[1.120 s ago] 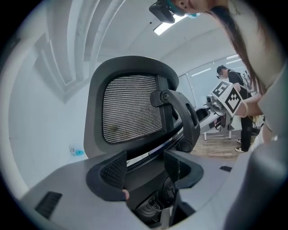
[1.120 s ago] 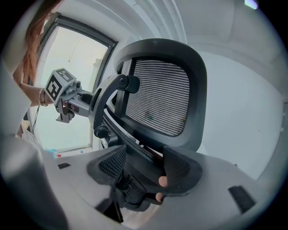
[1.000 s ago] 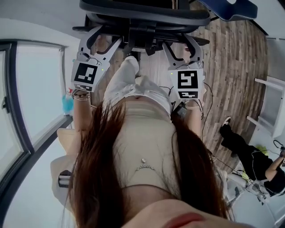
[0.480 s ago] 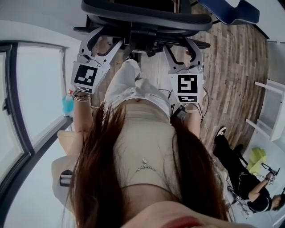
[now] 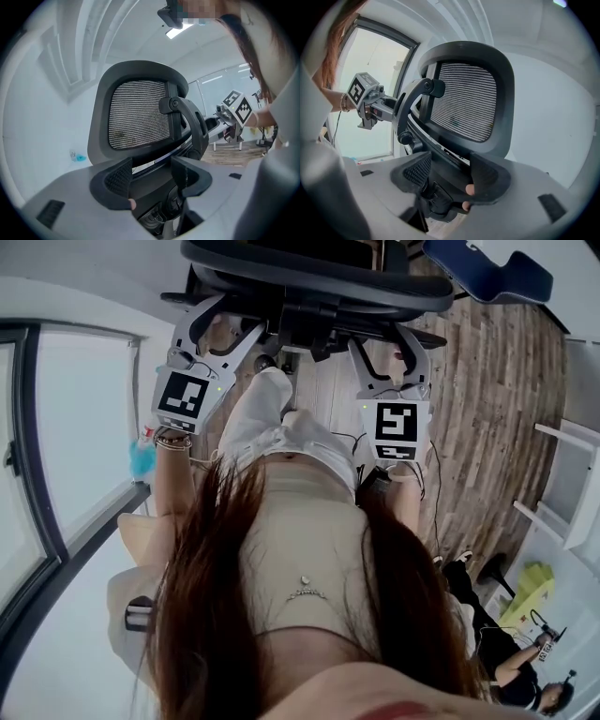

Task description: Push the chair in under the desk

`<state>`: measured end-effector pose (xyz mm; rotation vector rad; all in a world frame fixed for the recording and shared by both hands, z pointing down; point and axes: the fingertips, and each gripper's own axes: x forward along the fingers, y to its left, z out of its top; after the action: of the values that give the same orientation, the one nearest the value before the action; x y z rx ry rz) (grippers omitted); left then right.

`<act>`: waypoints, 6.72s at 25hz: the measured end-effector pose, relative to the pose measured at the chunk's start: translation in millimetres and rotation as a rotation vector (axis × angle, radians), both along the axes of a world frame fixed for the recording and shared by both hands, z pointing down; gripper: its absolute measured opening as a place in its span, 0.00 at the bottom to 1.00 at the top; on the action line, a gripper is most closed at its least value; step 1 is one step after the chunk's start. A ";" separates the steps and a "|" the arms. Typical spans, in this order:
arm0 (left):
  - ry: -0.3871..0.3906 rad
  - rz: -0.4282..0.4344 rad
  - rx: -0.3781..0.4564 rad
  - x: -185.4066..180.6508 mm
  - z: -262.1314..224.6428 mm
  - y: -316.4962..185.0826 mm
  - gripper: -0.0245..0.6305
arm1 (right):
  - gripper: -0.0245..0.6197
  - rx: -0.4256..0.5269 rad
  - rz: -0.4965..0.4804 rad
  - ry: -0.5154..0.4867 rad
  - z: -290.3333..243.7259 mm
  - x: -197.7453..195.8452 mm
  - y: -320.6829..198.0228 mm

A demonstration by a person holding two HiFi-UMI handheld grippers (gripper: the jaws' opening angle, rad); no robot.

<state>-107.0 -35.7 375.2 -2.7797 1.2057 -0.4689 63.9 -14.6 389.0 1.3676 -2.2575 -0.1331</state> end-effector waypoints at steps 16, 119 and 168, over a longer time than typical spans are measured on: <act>-0.012 0.014 -0.039 23.6 4.2 -37.4 0.41 | 0.45 -0.018 0.013 -0.003 4.4 25.0 -36.0; -0.004 -0.037 -0.090 76.0 7.4 -242.6 0.40 | 0.45 0.009 -0.024 -0.006 7.1 78.7 -246.4; 0.009 0.021 -0.060 38.7 -0.1 -357.2 0.41 | 0.45 0.026 0.019 -0.013 0.3 40.8 -349.6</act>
<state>-68.3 -392.9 375.1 -2.8447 1.1820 -0.4992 104.7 -364.2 389.3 1.4073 -2.2598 -0.1483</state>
